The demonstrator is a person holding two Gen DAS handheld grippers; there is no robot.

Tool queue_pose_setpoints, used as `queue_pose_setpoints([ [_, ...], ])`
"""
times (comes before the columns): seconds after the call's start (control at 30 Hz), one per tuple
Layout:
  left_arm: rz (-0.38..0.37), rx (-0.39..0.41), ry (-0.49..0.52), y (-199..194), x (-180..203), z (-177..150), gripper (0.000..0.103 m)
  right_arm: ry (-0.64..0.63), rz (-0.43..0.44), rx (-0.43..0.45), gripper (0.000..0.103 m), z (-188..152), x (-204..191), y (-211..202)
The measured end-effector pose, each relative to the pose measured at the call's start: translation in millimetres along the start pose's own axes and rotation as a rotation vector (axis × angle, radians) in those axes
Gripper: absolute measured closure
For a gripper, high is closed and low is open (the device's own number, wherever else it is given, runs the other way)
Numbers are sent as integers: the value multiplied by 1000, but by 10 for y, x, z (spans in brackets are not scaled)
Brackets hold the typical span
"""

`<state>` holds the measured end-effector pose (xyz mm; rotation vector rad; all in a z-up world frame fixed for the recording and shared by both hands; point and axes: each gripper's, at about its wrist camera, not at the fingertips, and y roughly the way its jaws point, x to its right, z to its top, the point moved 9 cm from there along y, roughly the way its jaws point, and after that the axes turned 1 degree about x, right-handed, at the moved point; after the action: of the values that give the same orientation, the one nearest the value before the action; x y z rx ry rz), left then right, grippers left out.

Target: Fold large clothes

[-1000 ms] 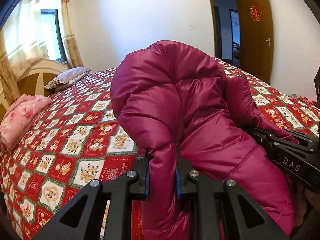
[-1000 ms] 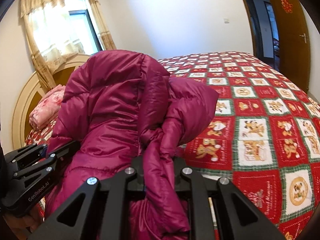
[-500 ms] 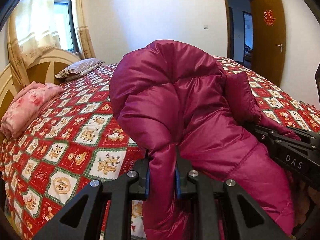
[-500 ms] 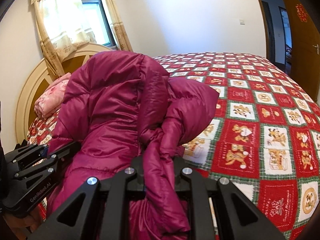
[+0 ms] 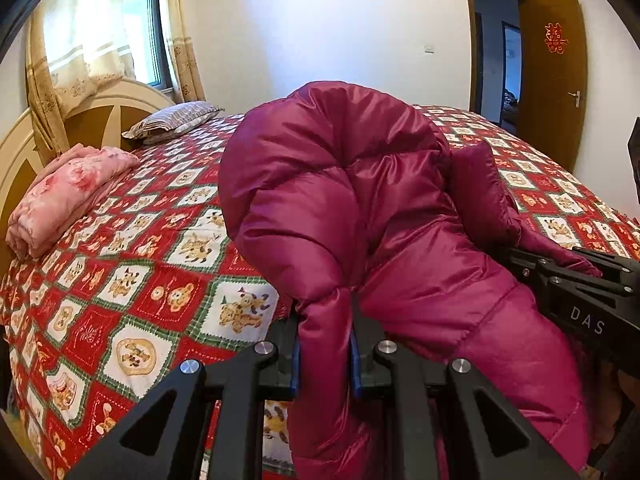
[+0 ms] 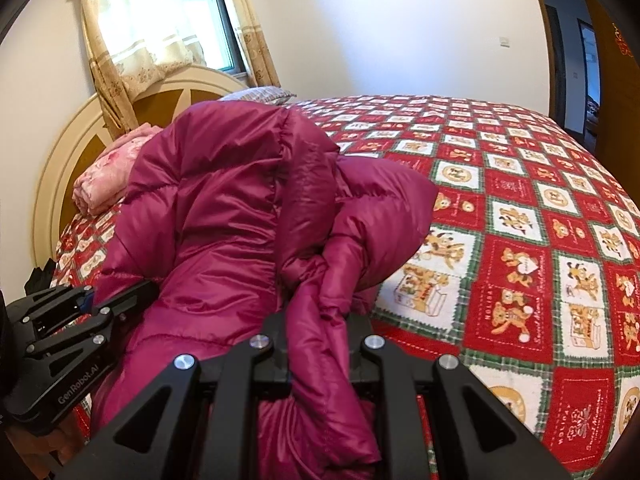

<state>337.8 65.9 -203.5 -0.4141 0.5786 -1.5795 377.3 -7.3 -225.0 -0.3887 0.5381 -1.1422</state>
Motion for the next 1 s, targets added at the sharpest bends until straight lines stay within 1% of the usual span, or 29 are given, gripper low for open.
queue_pose_setpoints([
  [0.37,8,-20,-8,87,-107,-131,85,-9,-2,-36,85,-71,-73,134],
  [0.63,30,-46,-14,184,-150,-247,69,11,-5,-76,84,-185,-39,264],
  [0.73,41,-49,-26,214,-193,-287,59,24,-5,-87,81,-213,-16,290],
  [0.77,49,-47,-31,220,-213,-298,53,29,-5,-89,80,-221,-5,296],
  [0.8,65,-46,-36,227,-238,-308,43,32,-5,-89,78,-223,0,298],
  [0.83,94,-45,-44,235,-282,-317,37,37,-6,-90,78,-229,9,301],
  [0.87,108,-42,-52,236,-318,-326,27,41,-8,-90,76,-236,15,304],
  [0.9,116,-39,-68,240,-355,-337,23,44,-11,-90,72,-243,21,309],
  [1.0,99,-46,-100,276,-406,-376,21,56,-19,-86,65,-256,49,318],
])
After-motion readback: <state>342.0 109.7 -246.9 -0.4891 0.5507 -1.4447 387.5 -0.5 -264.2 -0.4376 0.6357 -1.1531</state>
